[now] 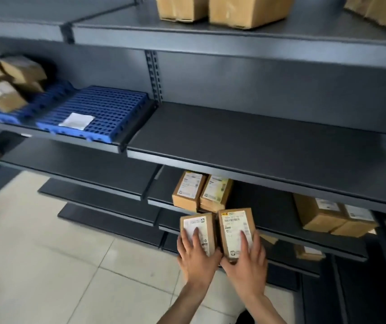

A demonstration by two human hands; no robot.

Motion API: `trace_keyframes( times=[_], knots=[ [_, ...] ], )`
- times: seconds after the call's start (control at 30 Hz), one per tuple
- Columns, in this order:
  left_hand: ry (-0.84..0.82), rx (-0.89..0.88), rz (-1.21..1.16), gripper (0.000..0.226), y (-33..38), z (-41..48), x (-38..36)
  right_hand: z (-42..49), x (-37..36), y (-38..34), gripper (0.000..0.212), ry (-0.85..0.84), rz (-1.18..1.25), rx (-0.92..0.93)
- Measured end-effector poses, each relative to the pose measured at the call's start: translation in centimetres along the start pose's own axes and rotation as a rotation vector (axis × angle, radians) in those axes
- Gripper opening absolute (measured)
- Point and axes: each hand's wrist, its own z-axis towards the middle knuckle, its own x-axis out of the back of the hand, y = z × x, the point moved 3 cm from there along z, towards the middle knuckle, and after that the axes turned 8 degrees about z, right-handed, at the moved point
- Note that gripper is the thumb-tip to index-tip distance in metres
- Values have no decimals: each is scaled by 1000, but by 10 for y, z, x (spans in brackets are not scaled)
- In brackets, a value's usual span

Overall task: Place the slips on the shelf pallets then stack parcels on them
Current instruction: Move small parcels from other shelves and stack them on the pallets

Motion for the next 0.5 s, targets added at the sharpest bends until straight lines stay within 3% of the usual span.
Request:
trace_keyframes(
  times=[0.27,0.5],
  knots=[
    [175,129,10,94,-172,-17,109,-74,-52,-152,100,-67,98,243],
    [433,160,-46,92,-260,-3,248,-78,-41,-303,93,-26,250,530]
  ],
)
